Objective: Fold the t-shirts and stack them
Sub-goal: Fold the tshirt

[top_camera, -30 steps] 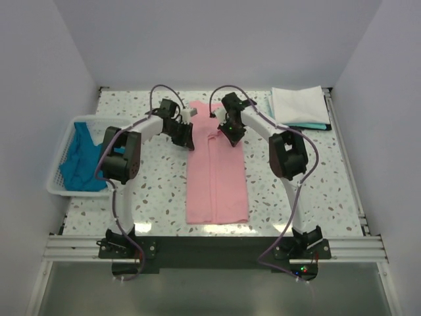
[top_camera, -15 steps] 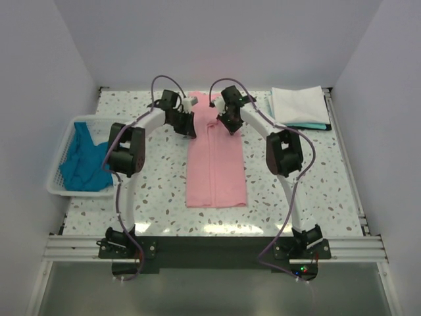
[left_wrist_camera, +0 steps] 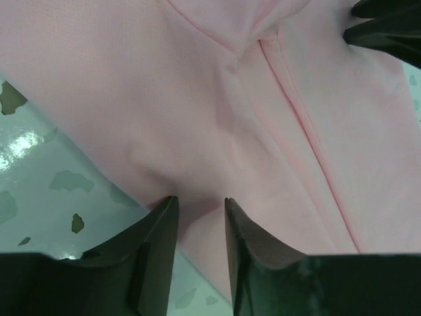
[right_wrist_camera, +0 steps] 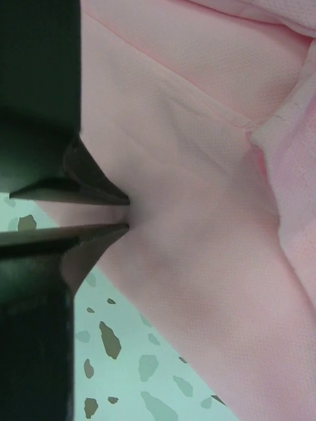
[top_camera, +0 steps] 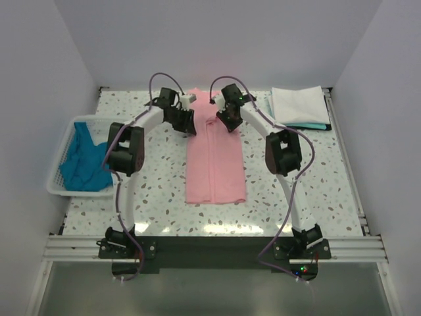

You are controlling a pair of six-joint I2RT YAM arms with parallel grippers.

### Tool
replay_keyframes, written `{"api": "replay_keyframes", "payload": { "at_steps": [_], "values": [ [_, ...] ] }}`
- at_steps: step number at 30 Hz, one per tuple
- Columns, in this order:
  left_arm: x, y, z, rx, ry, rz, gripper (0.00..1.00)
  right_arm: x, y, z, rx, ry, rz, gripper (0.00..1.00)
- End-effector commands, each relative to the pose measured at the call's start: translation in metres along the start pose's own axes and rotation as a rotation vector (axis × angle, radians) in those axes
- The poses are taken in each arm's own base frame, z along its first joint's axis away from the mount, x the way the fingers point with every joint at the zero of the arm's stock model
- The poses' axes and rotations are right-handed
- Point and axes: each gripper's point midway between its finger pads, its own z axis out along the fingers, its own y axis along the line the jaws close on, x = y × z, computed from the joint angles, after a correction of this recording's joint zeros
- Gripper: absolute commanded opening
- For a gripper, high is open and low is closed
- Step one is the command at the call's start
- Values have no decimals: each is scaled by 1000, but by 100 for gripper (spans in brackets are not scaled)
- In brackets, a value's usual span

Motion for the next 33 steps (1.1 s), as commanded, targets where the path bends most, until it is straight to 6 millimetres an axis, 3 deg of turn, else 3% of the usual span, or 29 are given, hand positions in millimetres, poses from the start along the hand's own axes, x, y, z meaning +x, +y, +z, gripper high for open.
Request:
{"api": "replay_keyframes", "payload": {
  "at_steps": [1,2,3,4,5,6,7,8,9,10,11,12,14,15,17,20,22,23,24,25,26,27,28,29,31,32,33],
  "values": [
    [-37,-5,-37,16,-120,89,42,-18,-2,-23,-21,-54,4,29],
    [-49,-13,-49,34,-164,105,48,-27,-4,-36,-21,-89,-11,36],
    [-72,-28,-74,44,-252,160,55,-28,-4,-44,-23,-102,-18,46],
    [-82,-39,-88,60,-295,193,63,-48,-10,-78,-6,-187,-27,52],
    [-86,-45,-99,54,-324,235,65,-57,-9,-94,-13,-229,-46,60],
    [-107,-65,-132,46,-413,313,71,-60,-8,-104,-13,-264,-60,72],
    [-113,-74,-147,42,-451,354,75,-77,-12,-148,10,-356,-76,78],
    [-110,-78,-157,27,-470,410,79,-82,-10,-165,6,-402,-106,83],
    [-123,-98,-192,6,-554,499,93,-80,-7,-176,0,-423,-123,92],
    [-123,-104,-206,-17,-582,581,100,-88,-8,-209,20,-495,-165,96],
    [-113,-106,-210,-31,-583,617,100,-89,1,-222,-18,-531,-199,99],
    [-113,-124,-239,-47,-633,691,100,-80,9,-224,-51,-514,-230,99],
    [-98,-142,-264,-65,-692,807,100,-71,22,-248,-90,-536,-327,99],
    [-93,-144,-270,-85,-709,802,100,-59,39,-253,-171,-523,-376,99],
    [-66,-155,-278,-77,-729,842,100,-43,54,-265,-218,-535,-507,99],
    [-23,-160,-272,-49,-672,944,100,-11,83,-276,-340,-514,-608,98],
    [10,-163,-253,7,-577,1040,100,24,104,-272,-443,-435,-704,99],
    [44,-163,-241,65,-471,1034,100,49,113,-262,-496,-368,-728,99],
    [65,-168,-230,106,-414,1075,100,71,126,-259,-544,-307,-761,99],
    [95,-159,-212,126,-341,1111,100,87,127,-249,-532,-255,-796,99],
    [111,-158,-208,130,-319,1126,100,123,136,-228,-576,-166,-784,98],
    [125,-155,-201,138,-296,1138,100,127,142,-217,-562,-181,-812,99],
    [137,-155,-194,152,-281,1195,100,133,144,-220,-546,-217,-849,99],
    [158,-153,-184,167,-257,1207,100,160,154,-205,-578,-186,-860,99],
    [176,-157,-171,172,-227,1254,99,158,165,-201,-529,-274,-965,99],
    [188,-155,-162,178,-216,1266,98,175,173,-192,-546,-250,-988,98],
    [197,-161,-155,198,-206,1290,97,174,182,-189,-544,-279,-1019,97]
  ]
}}
